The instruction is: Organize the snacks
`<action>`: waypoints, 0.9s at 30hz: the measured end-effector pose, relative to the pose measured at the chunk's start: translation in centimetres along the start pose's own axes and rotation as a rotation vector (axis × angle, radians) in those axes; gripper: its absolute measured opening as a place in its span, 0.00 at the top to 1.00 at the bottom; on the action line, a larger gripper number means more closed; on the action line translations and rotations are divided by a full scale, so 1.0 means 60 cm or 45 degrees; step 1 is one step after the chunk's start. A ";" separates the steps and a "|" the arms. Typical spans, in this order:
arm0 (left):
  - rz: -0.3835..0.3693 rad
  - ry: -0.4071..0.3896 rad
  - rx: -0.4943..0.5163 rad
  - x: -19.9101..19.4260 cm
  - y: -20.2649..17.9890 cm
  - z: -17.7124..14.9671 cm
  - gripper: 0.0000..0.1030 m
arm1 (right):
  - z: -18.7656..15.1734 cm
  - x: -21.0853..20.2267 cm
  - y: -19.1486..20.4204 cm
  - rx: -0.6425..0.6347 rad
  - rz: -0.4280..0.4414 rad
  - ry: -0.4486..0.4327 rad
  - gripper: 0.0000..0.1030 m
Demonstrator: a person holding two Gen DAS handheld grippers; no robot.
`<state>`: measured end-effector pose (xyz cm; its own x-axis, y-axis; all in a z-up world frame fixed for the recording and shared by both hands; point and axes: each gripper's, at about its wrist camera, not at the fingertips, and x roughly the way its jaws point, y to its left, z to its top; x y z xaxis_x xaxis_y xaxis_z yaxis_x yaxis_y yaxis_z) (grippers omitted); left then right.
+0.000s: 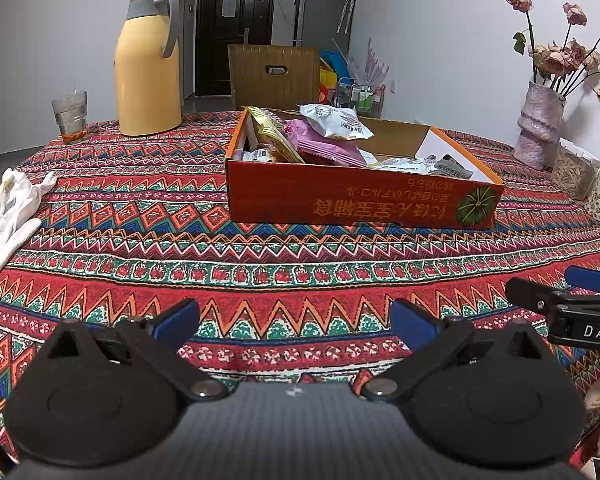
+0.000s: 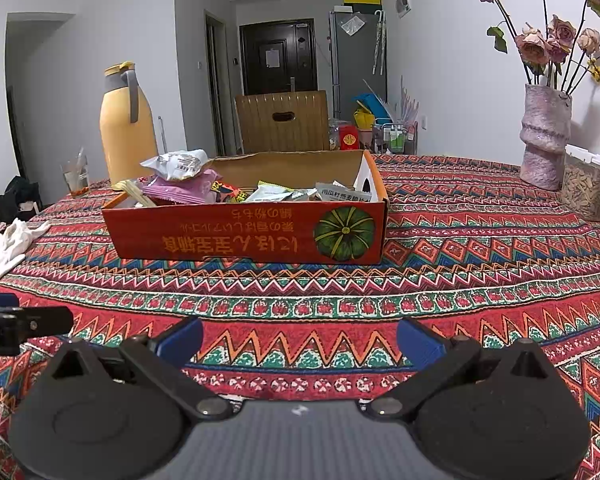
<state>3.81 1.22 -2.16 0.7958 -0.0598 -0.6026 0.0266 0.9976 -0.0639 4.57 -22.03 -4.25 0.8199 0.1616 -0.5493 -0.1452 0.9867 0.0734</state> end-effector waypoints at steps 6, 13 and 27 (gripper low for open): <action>0.000 -0.001 0.000 -0.001 0.000 0.000 0.00 | 0.000 0.000 0.000 0.000 0.000 0.000 0.00; 0.000 -0.001 0.000 -0.001 0.000 0.000 0.00 | 0.000 0.000 0.000 -0.001 0.000 0.000 0.00; -0.009 0.002 -0.009 -0.001 0.001 -0.001 0.00 | -0.007 0.003 0.000 -0.004 0.000 0.007 0.00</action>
<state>3.73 1.27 -2.15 0.7944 -0.0669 -0.6037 0.0278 0.9969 -0.0739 4.49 -22.02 -4.72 0.8167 0.1611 -0.5541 -0.1468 0.9866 0.0705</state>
